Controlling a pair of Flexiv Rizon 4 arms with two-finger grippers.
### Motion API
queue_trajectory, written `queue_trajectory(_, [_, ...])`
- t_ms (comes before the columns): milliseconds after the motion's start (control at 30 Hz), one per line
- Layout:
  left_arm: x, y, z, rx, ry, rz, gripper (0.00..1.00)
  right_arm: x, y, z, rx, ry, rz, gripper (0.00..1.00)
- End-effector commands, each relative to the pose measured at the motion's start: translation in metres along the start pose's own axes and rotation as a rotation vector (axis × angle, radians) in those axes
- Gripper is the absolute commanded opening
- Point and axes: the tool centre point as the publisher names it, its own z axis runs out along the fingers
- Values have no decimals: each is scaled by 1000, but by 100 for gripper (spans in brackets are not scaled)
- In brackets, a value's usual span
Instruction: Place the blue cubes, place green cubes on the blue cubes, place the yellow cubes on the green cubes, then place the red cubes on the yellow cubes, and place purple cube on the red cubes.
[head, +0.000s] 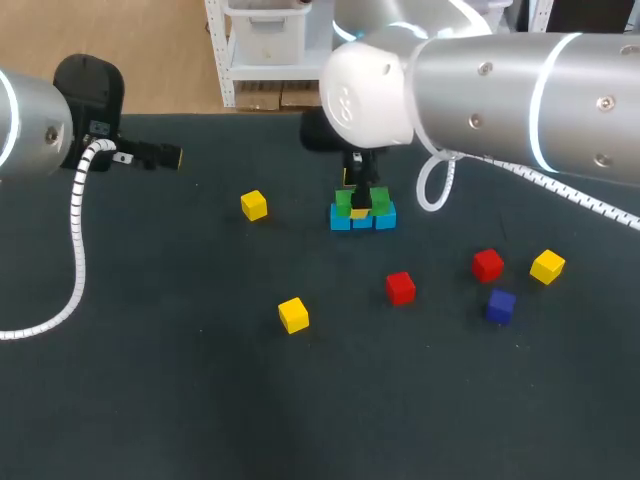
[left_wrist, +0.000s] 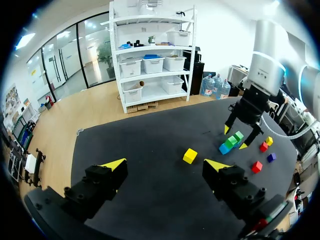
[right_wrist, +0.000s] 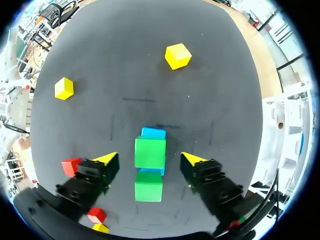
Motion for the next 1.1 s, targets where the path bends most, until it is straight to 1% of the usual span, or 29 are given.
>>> queue_trajectory(33, [0,1,0,5,0,1,100,1,3,-2,17,-11,5,100])
queue_trajectory(333, [0,1,0,5,0,1,100,15,2,-26,33,-21,16,100])
queue_trajectory(533, [0,1,0,5,0,1,100,33,-1,-45,70,-50,61,100])
queue_trajectory(633, [0,1,0,5,0,1,100,47,-1,-54,91,-81,108,100])
queue_trajectory(733, [0,1,0,5,0,1,100,65,3,-61,107,-110,136,100])
queue_trajectory(900, [0,1,0,5,0,1,100,99,11,-71,134,-126,180,100])
queue_trajectory(967, [0,1,0,5,0,1,100,113,13,-74,154,-119,192,100])
queue_trajectory(1100, [0,1,0,5,0,1,100,141,20,-82,151,-140,247,100])
